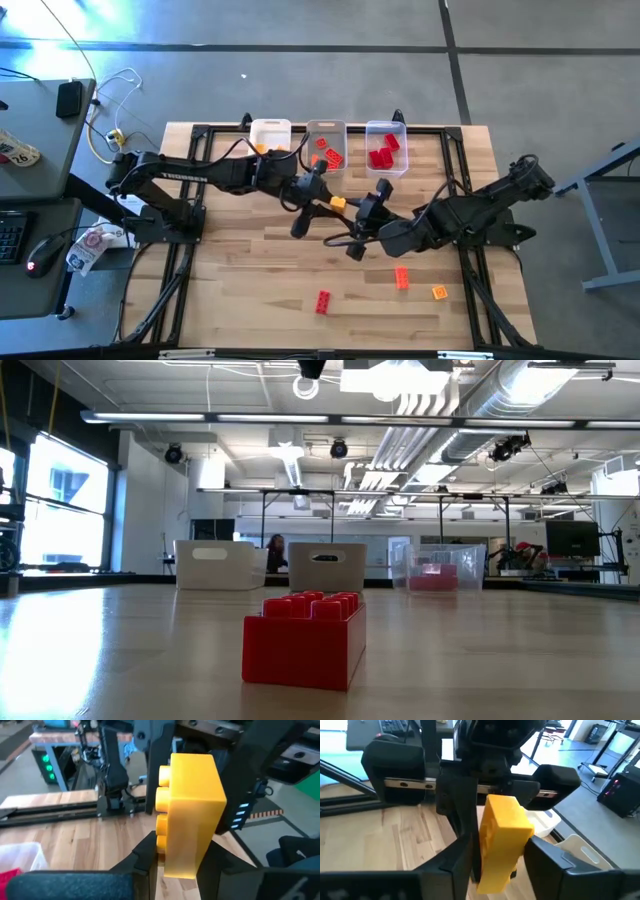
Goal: Sort & place blocks by color
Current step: Put the yellow game piece into the white bin
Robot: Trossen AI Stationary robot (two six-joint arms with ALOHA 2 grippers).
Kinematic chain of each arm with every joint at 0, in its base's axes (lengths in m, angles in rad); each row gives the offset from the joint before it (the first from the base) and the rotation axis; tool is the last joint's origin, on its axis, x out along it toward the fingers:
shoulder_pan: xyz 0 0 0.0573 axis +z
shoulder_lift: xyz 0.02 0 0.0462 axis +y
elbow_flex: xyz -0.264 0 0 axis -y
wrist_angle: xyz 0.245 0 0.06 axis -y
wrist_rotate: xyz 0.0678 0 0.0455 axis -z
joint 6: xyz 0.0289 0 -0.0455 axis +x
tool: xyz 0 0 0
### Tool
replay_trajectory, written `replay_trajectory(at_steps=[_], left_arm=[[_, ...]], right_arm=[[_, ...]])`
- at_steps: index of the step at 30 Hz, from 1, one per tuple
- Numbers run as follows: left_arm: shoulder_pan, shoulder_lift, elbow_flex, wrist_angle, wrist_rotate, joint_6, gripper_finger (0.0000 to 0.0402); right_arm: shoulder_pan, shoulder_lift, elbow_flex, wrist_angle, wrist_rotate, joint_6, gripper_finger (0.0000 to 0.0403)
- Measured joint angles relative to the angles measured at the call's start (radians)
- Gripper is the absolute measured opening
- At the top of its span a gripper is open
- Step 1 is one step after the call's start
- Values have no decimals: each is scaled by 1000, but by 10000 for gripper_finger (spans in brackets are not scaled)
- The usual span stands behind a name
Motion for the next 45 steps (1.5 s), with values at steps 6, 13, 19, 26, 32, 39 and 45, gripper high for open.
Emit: replay_trajectory(at_steps=[6,13,19,26,32,39,45], left_arm=[[37,0,0,-104,-24,7,71],[122,2,-1,-285,-140,5,72],[212,2,-1,-458,-217,4,72],[292,1,-15,-569,-327,-11,73],[376,1,-58,-591,-341,-20,73],[494,1,-109,-595,-341,-69,74],[605,1,-145,-593,-341,-106,74]], right_arm=[[0,1,-1,-74,2,30,177],[-2,0,0,-264,-90,239,178],[-2,0,-10,-391,-201,390,178],[-2,0,-131,-423,-289,508,178],[-2,0,-236,-423,-375,628,179],[19,0,-330,-422,-504,790,179],[59,0,-356,-422,-546,906,179]])
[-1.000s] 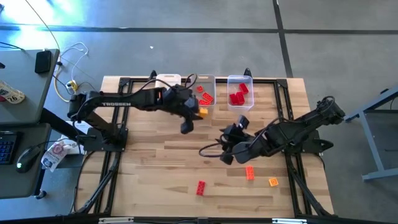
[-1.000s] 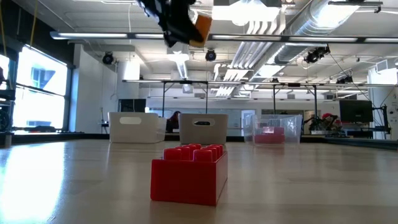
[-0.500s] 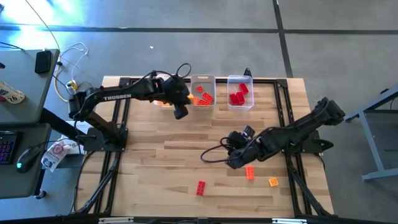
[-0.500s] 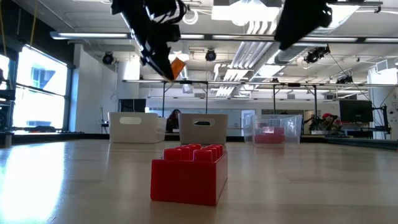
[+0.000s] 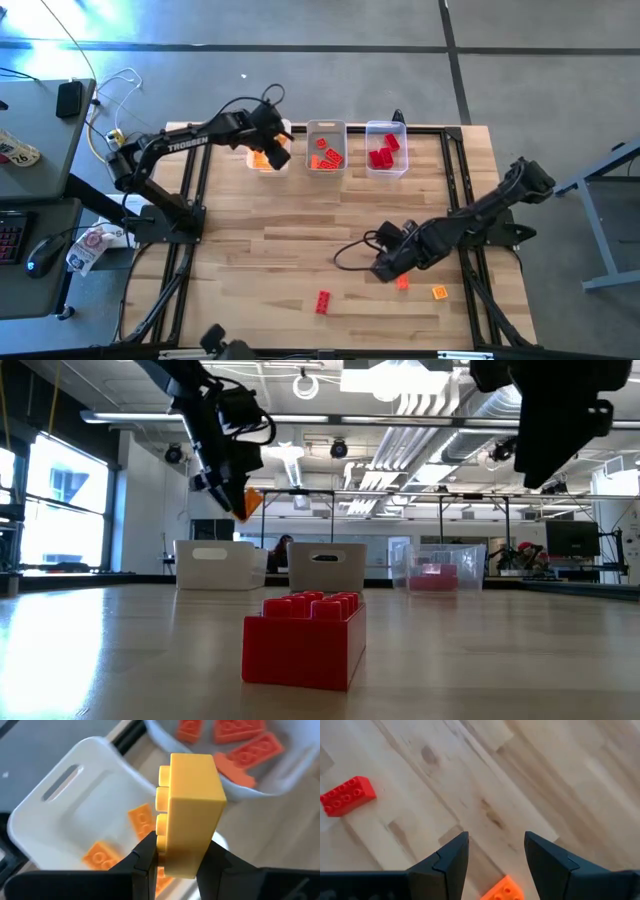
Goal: Sort & place blocks by color
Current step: Put the yellow game piece into the white bin
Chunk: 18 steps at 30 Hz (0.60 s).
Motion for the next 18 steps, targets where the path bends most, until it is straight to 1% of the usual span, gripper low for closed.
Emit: replay_trajectory(at_steps=[5,9,13,18], left_arm=[[81,0,-14,-1,0,-46,74],[112,22,-15,-1,1,-48,74],[120,64,-15,1,5,-45,74],[120,126,-15,19,4,-33,74]], right_arm=[[49,0,0,4,0,149,179],[92,0,0,3,0,281,179],[133,0,0,-5,-1,399,179],[174,0,0,-14,0,488,179]])
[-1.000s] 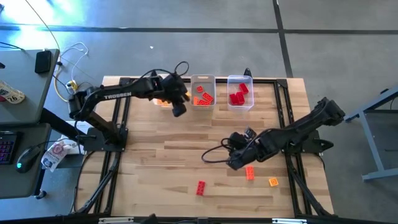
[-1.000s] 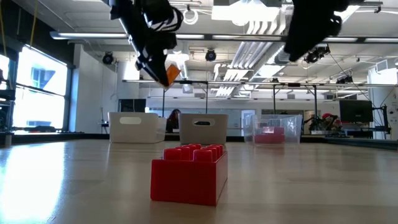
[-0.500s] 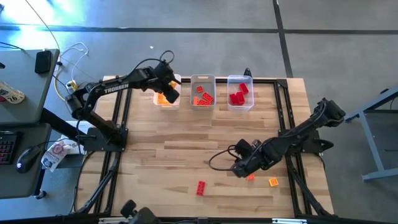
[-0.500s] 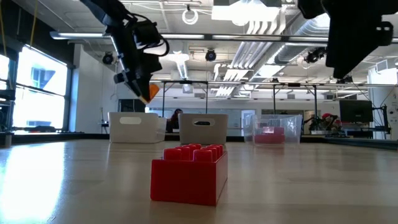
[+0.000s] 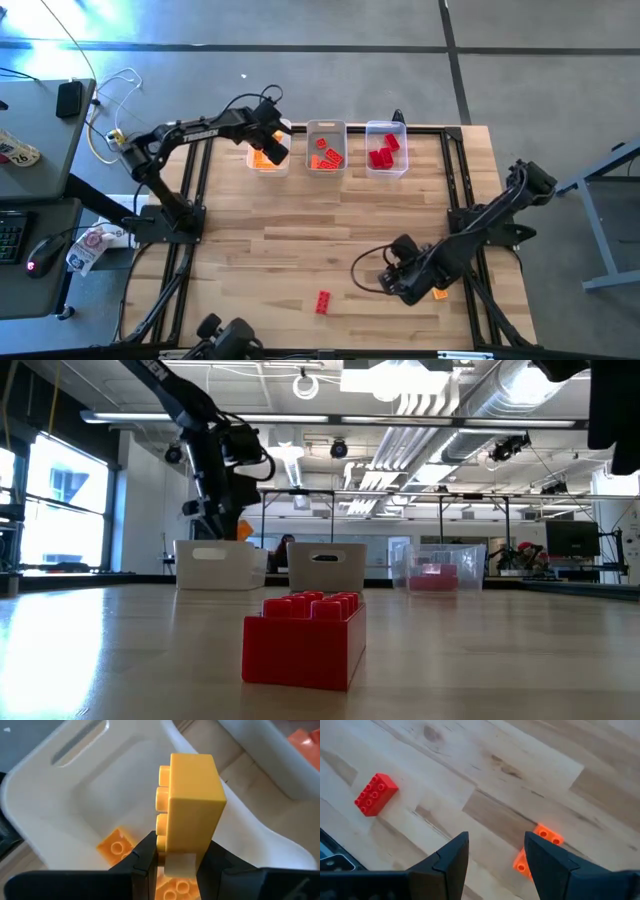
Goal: Sort & place blocks by color
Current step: Put the yellow game piece into the white bin
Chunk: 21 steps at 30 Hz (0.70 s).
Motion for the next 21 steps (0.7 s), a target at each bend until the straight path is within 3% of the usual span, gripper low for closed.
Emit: replay_trajectory(at_steps=[15,21], left_arm=[[7,69,0,83,-5,-2,97],[7,69,0,83,-83,-37,99]], right_arm=[[91,110,0,-9,-47,225,179],[111,151,0,-9,-59,308,179]])
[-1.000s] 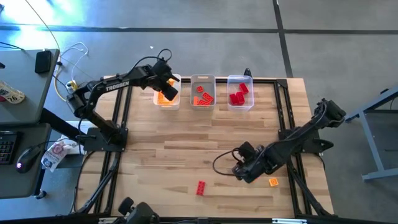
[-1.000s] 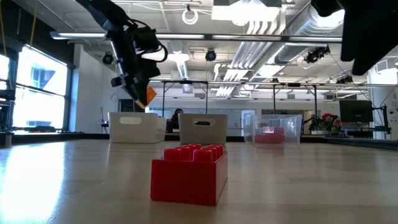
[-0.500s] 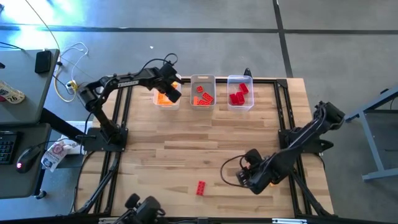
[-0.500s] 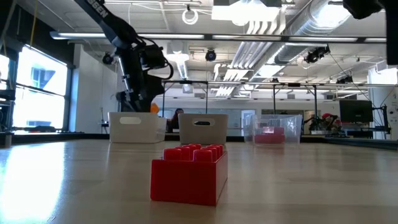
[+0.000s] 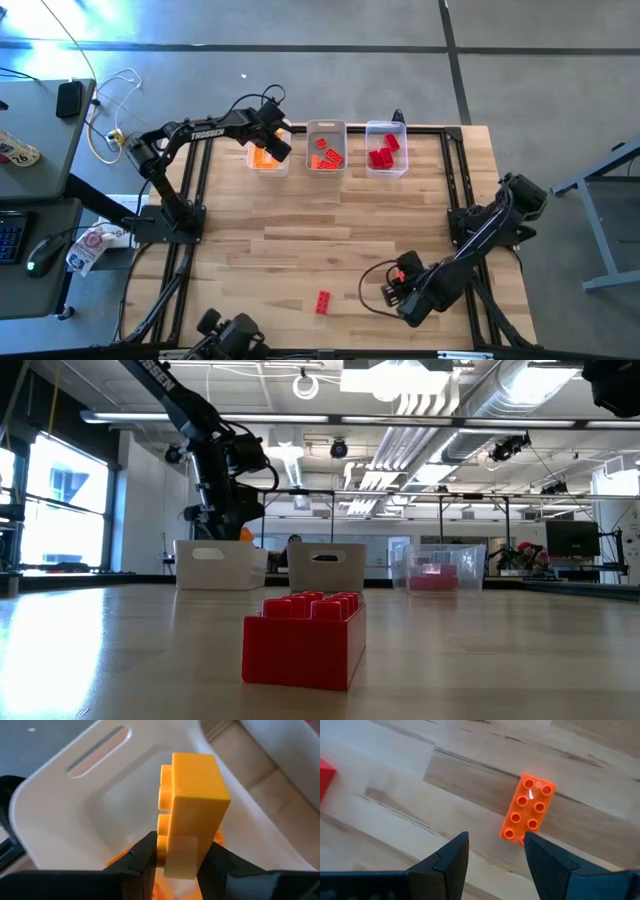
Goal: Sort & place blocks by color
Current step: Put the yellow game piece into the white bin, then put the orange game piece into the gray bin
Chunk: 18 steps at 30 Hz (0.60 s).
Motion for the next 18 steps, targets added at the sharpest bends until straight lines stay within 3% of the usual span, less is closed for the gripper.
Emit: replay_trajectory(at_steps=[9,18], left_arm=[[0,0,0,-6,-83,25,139],[0,0,0,-6,-74,26,182]], right_arm=[[0,70,0,1,-67,28,179],[0,105,0,-3,-73,46,179]])
